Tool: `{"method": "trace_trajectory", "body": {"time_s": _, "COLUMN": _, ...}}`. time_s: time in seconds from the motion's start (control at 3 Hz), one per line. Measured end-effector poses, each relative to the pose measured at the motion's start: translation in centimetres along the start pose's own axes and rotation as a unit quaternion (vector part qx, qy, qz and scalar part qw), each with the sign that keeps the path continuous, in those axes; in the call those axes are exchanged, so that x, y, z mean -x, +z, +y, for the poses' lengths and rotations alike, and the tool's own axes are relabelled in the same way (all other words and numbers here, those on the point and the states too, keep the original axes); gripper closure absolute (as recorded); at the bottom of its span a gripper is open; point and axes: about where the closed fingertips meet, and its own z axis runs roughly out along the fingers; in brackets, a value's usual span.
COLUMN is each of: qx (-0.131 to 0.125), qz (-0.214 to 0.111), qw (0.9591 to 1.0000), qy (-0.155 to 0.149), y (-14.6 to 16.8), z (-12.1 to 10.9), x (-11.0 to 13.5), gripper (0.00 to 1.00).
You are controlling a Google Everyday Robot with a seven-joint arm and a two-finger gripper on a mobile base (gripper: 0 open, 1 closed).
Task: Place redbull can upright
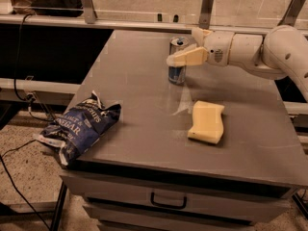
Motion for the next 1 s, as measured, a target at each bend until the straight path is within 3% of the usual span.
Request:
{"method": "trace_trajectory", "body": {"time_s": 0.33, "qx": -0.007, "qz": 0.027, "qw": 0.9991, "qy": -0.031, "y": -2.0, "z": 0.3, "x": 1.4, "gripper": 0.00}}
{"method": "trace_trajectory", "body": {"time_s": 0.67, "qx": 0.004, "qz": 0.032, "qw": 0.9988, "qy": -0.036, "y": -5.0, "z": 0.6, "x": 3.0, "gripper": 0.00}}
{"method": "trace_trajectory", "body": {"time_s": 1.0, "qx": 0.030, "qz": 0.038, "qw": 0.9981, "qy": -0.037, "y": -5.7, "z": 1.8, "x": 3.2, "gripper": 0.00}}
